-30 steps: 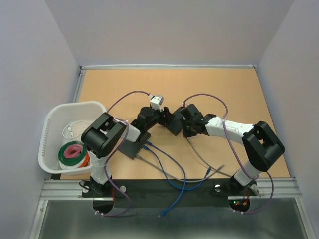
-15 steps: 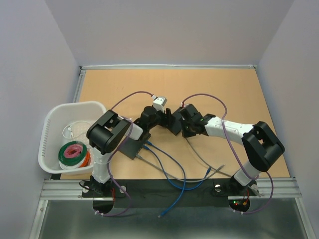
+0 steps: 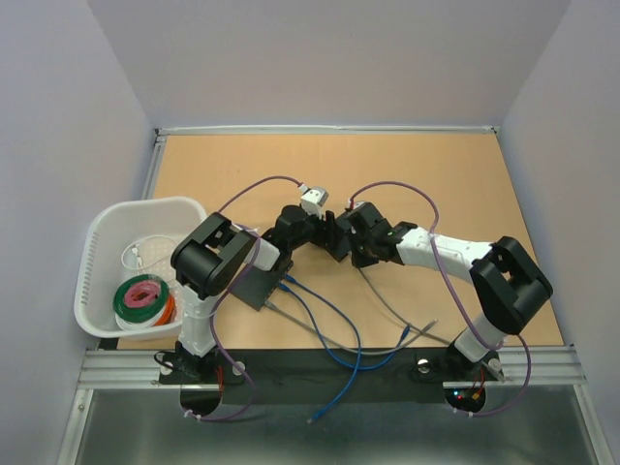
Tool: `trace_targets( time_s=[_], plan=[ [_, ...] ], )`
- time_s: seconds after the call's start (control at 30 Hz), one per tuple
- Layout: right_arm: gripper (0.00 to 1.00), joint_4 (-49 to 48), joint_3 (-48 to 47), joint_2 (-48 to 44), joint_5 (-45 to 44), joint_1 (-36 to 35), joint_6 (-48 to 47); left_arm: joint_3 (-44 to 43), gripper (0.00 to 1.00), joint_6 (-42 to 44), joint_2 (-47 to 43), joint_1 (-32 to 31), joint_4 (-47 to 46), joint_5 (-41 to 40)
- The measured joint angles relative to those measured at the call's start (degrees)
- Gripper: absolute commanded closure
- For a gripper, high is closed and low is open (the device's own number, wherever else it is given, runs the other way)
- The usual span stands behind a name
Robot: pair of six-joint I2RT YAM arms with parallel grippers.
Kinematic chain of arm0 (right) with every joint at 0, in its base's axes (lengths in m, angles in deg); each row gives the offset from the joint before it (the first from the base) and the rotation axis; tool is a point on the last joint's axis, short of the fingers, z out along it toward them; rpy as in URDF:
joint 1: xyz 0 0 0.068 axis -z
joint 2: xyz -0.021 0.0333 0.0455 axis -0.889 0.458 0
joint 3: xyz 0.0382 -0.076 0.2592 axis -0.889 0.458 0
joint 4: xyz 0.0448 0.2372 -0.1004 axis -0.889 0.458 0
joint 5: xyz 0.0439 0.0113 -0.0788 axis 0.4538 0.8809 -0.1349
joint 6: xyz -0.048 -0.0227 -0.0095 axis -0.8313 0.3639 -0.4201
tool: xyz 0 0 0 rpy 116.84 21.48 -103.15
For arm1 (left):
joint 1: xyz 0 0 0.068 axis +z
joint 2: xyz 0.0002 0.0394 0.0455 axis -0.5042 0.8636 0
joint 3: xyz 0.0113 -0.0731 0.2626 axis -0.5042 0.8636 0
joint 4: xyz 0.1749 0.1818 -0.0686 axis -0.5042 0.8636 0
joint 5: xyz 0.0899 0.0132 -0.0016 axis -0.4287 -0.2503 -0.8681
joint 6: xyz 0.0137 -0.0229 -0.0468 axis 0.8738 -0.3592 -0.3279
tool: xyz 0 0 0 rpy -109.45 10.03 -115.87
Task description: Insert the plug into the switch port
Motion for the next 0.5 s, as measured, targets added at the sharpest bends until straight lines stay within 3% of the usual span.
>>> trace_targets(
  time_s=[0.5],
  plan=[
    [0.99,-0.50,0.02,1.18,-3.54,-0.07,-0.81,-0.74,0.33,0.57,0.81,0.02,-0.24,1.03]
  ],
)
